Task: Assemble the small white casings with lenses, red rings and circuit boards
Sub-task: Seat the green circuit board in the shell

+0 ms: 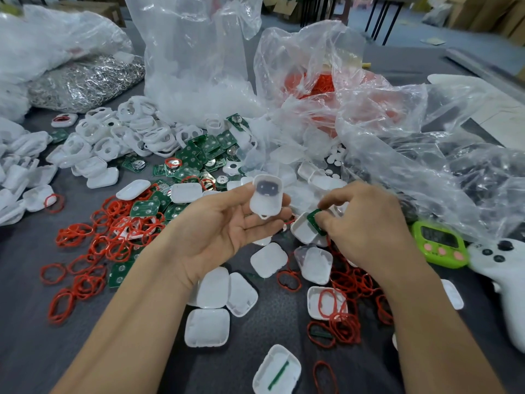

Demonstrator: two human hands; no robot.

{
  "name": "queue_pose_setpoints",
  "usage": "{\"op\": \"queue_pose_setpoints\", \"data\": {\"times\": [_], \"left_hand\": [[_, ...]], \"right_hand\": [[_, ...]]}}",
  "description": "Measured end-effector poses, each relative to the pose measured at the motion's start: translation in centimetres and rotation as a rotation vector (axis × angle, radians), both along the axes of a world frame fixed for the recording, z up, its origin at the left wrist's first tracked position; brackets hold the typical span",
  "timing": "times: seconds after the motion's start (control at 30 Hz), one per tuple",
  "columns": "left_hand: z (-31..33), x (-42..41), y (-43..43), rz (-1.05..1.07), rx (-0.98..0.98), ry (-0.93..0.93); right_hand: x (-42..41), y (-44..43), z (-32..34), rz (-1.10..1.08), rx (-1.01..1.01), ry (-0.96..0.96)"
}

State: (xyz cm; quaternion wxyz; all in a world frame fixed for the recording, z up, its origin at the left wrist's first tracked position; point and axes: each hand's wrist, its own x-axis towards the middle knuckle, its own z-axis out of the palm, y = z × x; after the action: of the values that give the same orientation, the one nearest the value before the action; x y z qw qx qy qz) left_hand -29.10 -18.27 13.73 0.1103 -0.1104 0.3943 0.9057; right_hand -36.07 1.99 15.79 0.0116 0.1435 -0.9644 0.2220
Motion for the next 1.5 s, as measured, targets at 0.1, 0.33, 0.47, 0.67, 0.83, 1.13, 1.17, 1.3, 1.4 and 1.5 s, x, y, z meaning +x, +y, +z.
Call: {"op": "queue_pose_setpoints", "data": {"times": [0.1, 0.33, 0.47, 0.67, 0.83, 1.13, 1.17, 1.3, 1.4, 1.5], "left_hand": [[0.1, 0.0, 0.1, 0.012, 0.004, -0.012], [0.0, 0.2, 0.2, 0.017, 0.025, -0.010], [-0.1, 0.1, 0.3, -0.004, -0.005, 0.006], [0.0, 0.2, 0.4, -0.064, -0.063, 0.031], [-0.1, 0.1, 0.6, -0.083, -0.067, 0.043], [-0.2, 0.2, 0.6, -0.107, -0.045, 0.063], [-0.1, 0.2, 0.7, -0.106, -0.043, 0.062], [0.0, 0.1, 0.9, -0.084, -0.037, 0.036], [0.1, 0.1, 0.9, -0.078, -0.024, 0.028], [0.1, 0.2, 0.8, -0.085, -0.025, 0.032]], "right_hand": [[0.1, 0.1, 0.1, 0.003, -0.049, -0.011], [-0.2, 0.6, 0.8, -0.004, -0.925, -0.254], [0.7, -0.8, 1.0, 0.139, -1.183, -0.376], [1.5, -2.1, 0.7, 0.209, -1.111, -0.325], [1.5, -2.2, 0.5, 0.220, -1.072, -0.289], [1.4, -2.5, 0.2, 0.255, -0.989, -0.267], [1.4, -2.5, 0.2, 0.252, -0.978, -0.254], [1.7, -2.6, 0.1, 0.206, -0.909, -0.123], [1.9, -2.7, 0.1, 0.175, -0.826, -0.019], [1.8, -2.7, 0.0, 0.163, -0.811, -0.008]]}}
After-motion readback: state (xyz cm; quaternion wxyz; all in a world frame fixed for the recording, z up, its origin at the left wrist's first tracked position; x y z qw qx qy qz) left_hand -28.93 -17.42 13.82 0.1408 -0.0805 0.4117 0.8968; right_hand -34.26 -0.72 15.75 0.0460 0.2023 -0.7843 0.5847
